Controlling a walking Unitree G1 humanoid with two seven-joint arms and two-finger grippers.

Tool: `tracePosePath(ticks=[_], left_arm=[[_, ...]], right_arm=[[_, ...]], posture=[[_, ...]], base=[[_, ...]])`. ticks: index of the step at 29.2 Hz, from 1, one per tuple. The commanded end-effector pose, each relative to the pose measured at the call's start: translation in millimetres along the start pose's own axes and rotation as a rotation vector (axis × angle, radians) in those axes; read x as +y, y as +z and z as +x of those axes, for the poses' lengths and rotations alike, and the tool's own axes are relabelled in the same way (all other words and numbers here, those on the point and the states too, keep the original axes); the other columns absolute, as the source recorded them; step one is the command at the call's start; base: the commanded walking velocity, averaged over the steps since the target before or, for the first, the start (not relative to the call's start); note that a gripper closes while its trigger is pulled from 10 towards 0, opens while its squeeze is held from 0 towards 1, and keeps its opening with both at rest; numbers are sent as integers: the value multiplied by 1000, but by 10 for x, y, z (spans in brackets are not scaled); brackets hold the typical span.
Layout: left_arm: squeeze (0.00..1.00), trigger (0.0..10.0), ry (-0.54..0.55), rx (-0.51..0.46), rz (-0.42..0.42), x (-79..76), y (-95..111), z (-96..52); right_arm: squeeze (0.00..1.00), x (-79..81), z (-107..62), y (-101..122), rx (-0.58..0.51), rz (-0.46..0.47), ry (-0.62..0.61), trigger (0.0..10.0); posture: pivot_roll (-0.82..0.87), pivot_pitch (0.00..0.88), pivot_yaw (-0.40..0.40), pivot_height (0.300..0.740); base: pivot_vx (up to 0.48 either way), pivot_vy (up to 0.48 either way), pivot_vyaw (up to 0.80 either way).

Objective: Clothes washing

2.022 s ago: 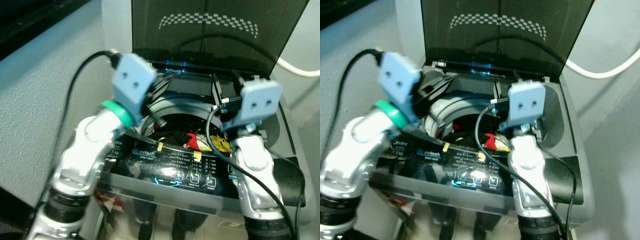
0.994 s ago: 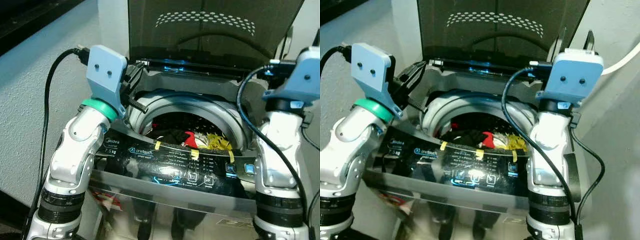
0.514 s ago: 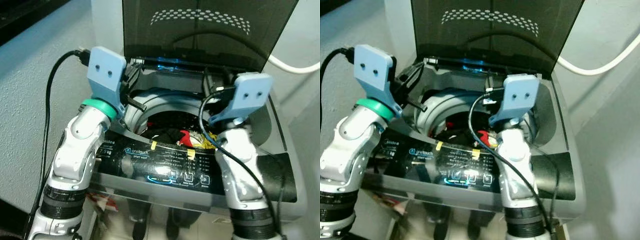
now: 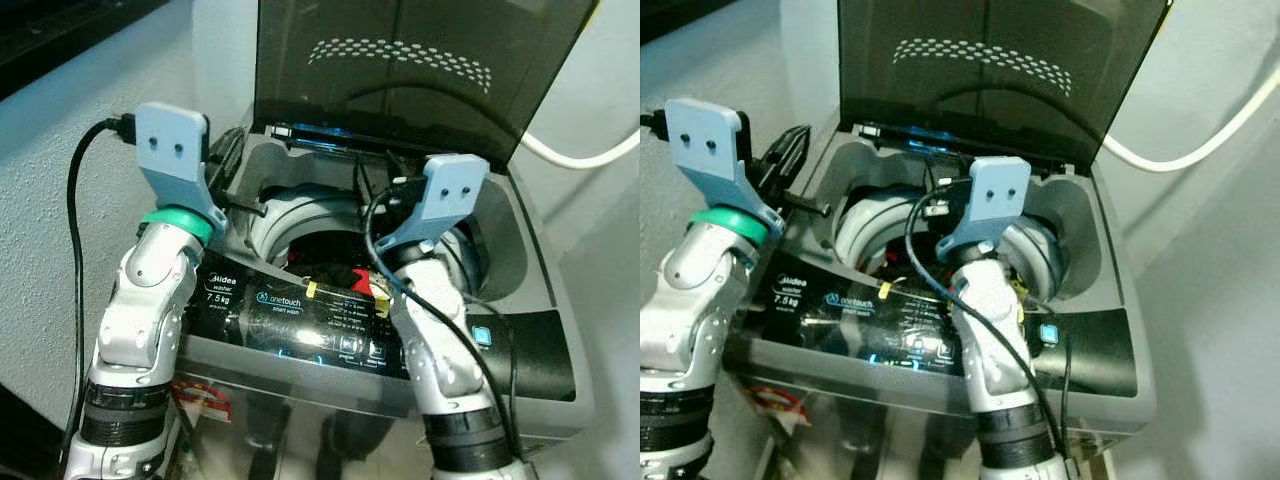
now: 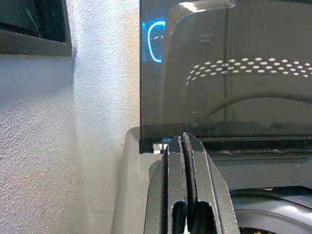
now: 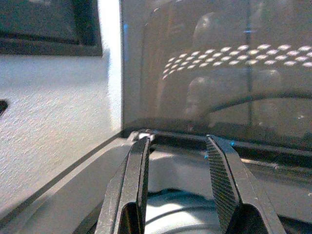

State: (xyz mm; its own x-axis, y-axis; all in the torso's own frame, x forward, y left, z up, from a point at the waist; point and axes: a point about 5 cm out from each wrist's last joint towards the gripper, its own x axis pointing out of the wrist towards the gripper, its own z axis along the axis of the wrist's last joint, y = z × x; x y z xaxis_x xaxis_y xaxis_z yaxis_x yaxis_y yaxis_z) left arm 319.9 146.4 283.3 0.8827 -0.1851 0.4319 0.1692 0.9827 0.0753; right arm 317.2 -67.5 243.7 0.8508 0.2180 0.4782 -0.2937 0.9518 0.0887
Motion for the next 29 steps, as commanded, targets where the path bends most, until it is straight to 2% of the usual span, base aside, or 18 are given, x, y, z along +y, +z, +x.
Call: tracePosePath(ticks=[1, 11, 29], left_arm=[[0, 10000, -6, -4, -13, -36, -10, 8], [0, 10000, 8, 17, -36, -42, -72, 25], [0, 10000, 3, 57, -50, -90, -169, -2]], right_arm=[[0, -15, -17, -43, 17, 17, -3, 10000], [0, 2, -19, -60, 23, 1, 17, 10000], [0, 15, -103, -108, 54, -49, 18, 10000]], posture=[[147, 0, -46, 740], [129, 0, -42, 740], [111, 31, -28, 740]], base=[[0, 0, 0], [0, 0, 0], [-308, 0, 0]])
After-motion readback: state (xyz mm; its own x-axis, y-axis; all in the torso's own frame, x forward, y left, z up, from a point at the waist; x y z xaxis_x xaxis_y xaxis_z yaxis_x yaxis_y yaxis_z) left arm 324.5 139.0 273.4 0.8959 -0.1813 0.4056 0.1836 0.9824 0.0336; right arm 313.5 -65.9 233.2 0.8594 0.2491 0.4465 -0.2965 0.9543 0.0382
